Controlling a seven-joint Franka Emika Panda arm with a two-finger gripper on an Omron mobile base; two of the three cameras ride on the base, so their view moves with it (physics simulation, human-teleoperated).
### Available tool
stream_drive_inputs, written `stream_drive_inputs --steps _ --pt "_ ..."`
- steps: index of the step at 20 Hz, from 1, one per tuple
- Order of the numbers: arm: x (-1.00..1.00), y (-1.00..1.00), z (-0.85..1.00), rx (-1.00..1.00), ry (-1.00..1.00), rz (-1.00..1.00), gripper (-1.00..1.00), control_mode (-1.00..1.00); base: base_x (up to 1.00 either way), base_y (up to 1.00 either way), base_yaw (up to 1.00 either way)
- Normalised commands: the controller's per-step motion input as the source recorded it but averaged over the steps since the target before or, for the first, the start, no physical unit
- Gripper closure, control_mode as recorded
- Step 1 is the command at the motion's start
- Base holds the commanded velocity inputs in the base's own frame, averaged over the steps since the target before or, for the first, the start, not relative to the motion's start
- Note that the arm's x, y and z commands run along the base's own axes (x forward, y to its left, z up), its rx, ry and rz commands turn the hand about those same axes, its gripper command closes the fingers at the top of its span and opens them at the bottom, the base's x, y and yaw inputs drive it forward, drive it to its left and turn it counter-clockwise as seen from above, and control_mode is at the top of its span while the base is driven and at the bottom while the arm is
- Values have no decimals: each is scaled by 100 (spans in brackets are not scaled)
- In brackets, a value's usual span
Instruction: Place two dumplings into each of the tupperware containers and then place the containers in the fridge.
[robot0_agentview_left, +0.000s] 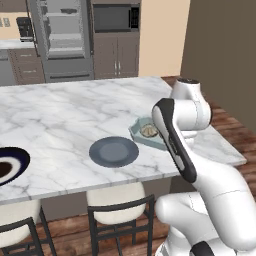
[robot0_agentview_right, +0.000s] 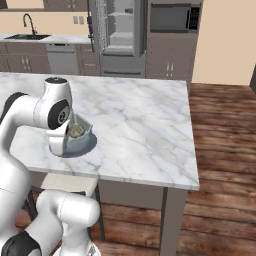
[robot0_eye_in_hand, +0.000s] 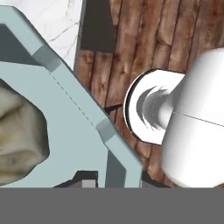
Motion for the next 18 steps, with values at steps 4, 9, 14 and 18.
stream_drive_inputs --steps 4,9,14,18 --pt "-7 0 0 0 0 0 100 100 -5 -2 0" --pt "0 0 0 0 0 0 100 100 -40 -83 -4" --pt "0 0 0 0 0 0 100 100 -12 -100 -7" --pt "0 0 0 0 0 0 100 100 0 -100 -2"
